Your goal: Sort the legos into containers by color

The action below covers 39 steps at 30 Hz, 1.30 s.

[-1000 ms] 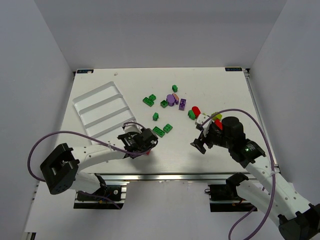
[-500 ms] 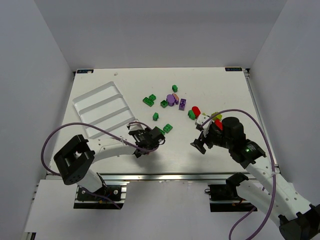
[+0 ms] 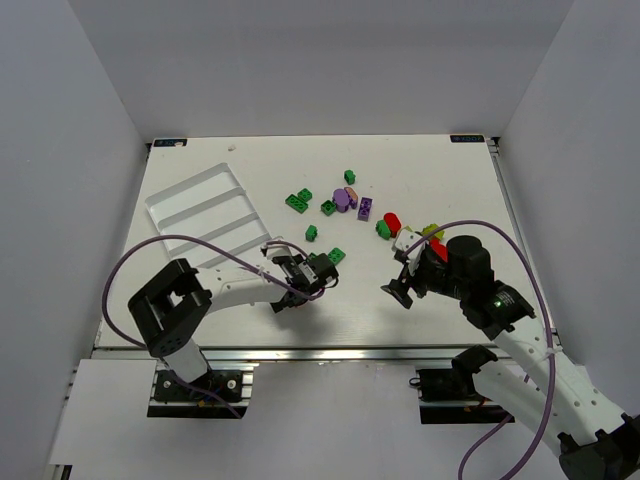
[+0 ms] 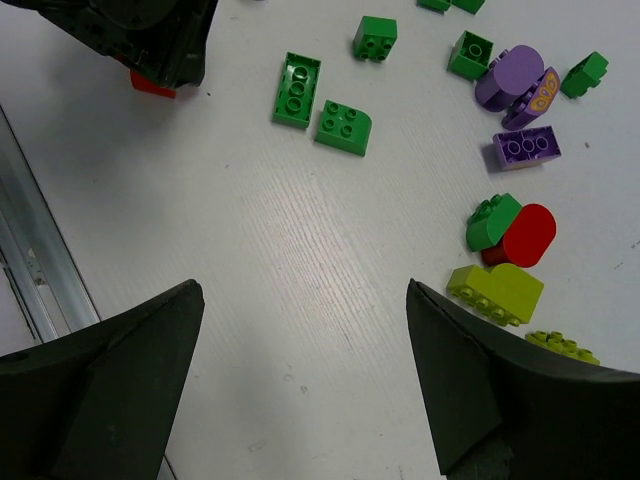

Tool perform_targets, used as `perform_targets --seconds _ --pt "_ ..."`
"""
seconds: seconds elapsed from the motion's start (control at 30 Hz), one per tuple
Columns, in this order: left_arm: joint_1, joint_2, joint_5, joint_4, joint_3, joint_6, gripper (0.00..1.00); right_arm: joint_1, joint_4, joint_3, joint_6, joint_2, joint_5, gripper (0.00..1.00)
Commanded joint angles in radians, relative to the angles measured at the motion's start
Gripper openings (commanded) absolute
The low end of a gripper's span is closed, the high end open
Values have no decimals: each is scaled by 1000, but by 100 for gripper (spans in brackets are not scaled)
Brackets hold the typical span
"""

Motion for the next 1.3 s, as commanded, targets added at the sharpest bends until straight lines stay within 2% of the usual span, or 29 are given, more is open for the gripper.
perform_targets --seconds 0.0,0.2,0.4,0.53,0.57,0.7,0.8,0.87,1.03,1.1,1.27 --pt "2 12 -48 -34 51 8 79 6 26 -5 2 -12 -8 87" --pt "7 15 -65 -43 65 19 71 7 28 -5 2 -13 -9 87" --pt "7 -28 -56 -43 51 46 59 10 28 -5 2 -13 -8 87" --pt "7 -63 -30 -8 32 104 48 12 28 -5 2 -10 -6 87" --pt "7 -71 -24 4 29 118 41 12 28 -5 4 -9 -6 87" --pt "7 -137 33 87 6 222 28 13 29 -1 22 -3 -46 88" --pt "7 -201 112 212 -3 353 22 12 43 7 83 7 -60 89" --pt "7 -246 211 301 -23 494 17 13 57 21 120 19 -74 89" --pt "7 -405 502 682 -110 831 7 7 65 85 177 63 -242 90" --pt "7 -448 597 736 -109 917 5 -2 25 154 148 89 -345 90" --pt "7 -464 757 859 -107 1091 0 -14 3 266 88 129 -476 90"
